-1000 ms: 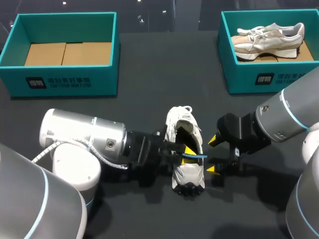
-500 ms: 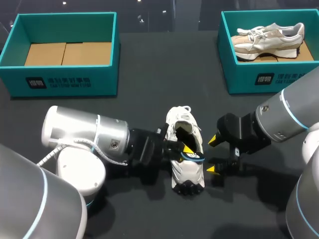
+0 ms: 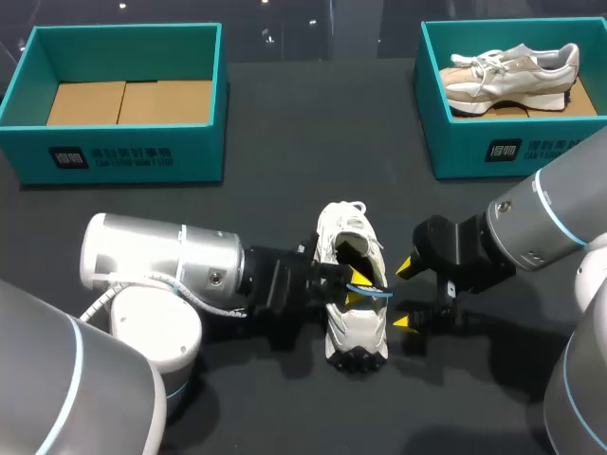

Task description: Take the shoe out of the shoebox, open the shoe tongue, remove and reinsert the insole, then place the shoe into the shoebox

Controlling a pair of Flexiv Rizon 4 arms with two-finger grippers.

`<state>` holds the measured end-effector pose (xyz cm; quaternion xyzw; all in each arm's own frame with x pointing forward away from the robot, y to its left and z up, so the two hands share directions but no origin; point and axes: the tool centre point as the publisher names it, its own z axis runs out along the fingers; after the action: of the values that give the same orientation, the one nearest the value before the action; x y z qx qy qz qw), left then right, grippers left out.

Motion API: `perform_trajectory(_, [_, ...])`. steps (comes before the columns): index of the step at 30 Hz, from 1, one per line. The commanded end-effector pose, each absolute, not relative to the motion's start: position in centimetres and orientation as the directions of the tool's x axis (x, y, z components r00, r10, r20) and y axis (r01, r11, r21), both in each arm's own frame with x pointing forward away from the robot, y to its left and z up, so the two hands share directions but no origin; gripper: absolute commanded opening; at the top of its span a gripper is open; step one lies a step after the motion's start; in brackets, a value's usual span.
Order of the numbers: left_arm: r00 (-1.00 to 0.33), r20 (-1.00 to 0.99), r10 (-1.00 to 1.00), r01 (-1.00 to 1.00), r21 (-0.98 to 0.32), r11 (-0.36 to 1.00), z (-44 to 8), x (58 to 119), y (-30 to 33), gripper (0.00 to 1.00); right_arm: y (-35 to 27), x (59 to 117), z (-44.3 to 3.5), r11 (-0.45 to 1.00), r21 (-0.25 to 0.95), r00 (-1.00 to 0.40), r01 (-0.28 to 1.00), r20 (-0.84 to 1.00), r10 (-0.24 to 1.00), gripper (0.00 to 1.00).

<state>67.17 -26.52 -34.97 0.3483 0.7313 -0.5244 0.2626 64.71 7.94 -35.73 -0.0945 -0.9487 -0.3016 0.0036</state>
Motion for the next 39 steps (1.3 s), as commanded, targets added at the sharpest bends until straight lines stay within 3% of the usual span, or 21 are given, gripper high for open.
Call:
perform_trajectory(1, [-0.626, -0.747, 0.226, 0.780, -0.601, 0.174, -33.9, 66.6, -26.0, 0.25, 8.0, 64.6, -35.7, 0.802, 0.569, -0.982, 0.182, 0.061, 0.179, 1.00])
perform_trajectory(9, [-0.675, -0.698, 0.238, 0.734, -0.668, 0.123, -32.3, 65.4, -26.3, 0.21, 8.0, 64.6, -35.7, 0.802, 0.569, -0.982, 0.182, 0.061, 0.179, 1.00])
perform_trajectory(14, [-0.678, -0.687, 0.259, 0.729, -0.675, 0.118, -32.4, 65.2, -26.5, 0.00, 8.0, 64.6, -35.7, 0.802, 0.569, -0.982, 0.182, 0.061, 0.179, 1.00])
perform_trajectory(29, [-0.600, -0.752, 0.271, 0.800, -0.570, 0.189, -36.6, 68.1, -26.4, 0.00, 8.0, 64.6, -35.7, 0.802, 0.569, -0.982, 0.182, 0.061, 0.179, 1.00])
perform_trajectory(38, [-0.627, -0.741, 0.240, 0.779, -0.597, 0.191, -36.2, 68.3, -26.0, 0.00, 8.0, 64.6, -35.7, 0.802, 0.569, -0.982, 0.182, 0.061, 0.179, 1.00])
perform_trajectory(39, [-0.635, -0.736, 0.235, 0.773, -0.609, 0.178, -35.8, 68.1, -25.9, 0.13, 8.0, 64.6, -35.7, 0.802, 0.569, -0.982, 0.182, 0.061, 0.179, 1.00])
